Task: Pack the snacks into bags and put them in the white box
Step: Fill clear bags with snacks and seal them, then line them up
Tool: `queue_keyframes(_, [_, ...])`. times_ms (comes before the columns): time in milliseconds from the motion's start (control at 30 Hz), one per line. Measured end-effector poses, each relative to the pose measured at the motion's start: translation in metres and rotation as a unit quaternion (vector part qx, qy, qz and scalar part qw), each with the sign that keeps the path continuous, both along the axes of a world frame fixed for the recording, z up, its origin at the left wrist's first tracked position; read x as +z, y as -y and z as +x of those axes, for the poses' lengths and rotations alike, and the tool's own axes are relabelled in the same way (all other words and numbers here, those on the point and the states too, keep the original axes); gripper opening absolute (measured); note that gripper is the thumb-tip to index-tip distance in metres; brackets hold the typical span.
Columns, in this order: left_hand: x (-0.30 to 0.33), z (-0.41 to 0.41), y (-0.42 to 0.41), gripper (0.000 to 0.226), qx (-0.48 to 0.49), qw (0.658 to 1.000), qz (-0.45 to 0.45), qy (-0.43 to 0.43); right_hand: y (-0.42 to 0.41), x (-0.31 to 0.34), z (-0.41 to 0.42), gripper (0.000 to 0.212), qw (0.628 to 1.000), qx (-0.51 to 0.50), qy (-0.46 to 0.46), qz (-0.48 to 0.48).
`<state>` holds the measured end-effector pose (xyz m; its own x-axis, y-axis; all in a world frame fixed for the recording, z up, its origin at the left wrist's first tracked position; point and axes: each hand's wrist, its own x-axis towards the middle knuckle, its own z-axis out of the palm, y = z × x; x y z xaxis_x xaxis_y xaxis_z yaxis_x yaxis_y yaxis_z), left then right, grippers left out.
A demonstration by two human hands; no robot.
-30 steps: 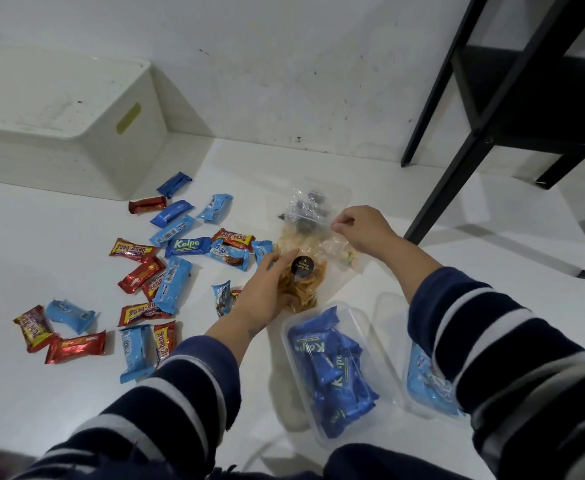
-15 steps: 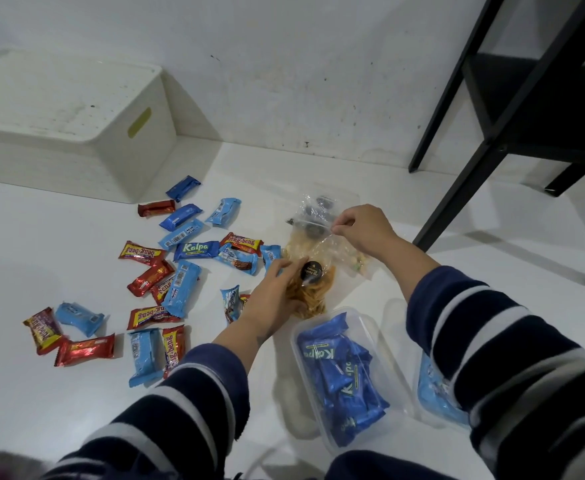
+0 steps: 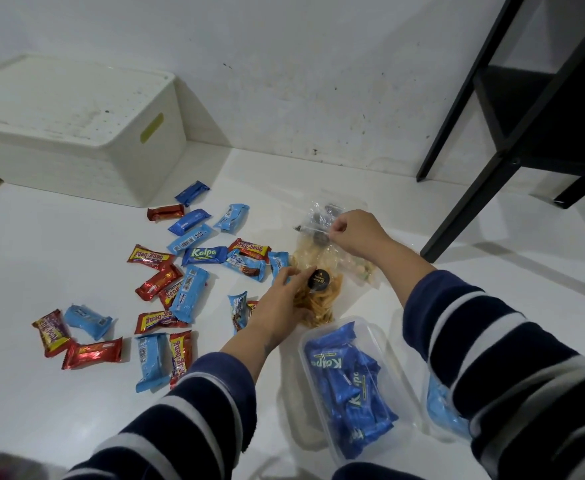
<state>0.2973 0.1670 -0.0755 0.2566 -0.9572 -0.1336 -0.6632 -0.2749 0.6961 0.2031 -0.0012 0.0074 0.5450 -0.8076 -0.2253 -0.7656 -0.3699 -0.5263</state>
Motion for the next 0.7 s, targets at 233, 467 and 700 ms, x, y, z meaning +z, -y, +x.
queue_keyframes(233, [0.000,0.000,-0.001,0.082,-0.007,1.000,-0.002,-0.002,-0.006,0.005,0.012,0.015,1.000,0.002,-0.020,-0.022])
queue_keyframes(467, [0.000,0.001,-0.001,0.079,-0.012,1.000,-0.004,0.003,-0.010,0.002,0.019,0.017,1.000,0.006,-0.012,-0.012])
queue_keyframes(700, [-0.001,0.002,-0.002,0.079,-0.019,1.000,-0.006,0.000,-0.010,0.000,0.023,0.015,1.000,0.002,-0.006,-0.027])
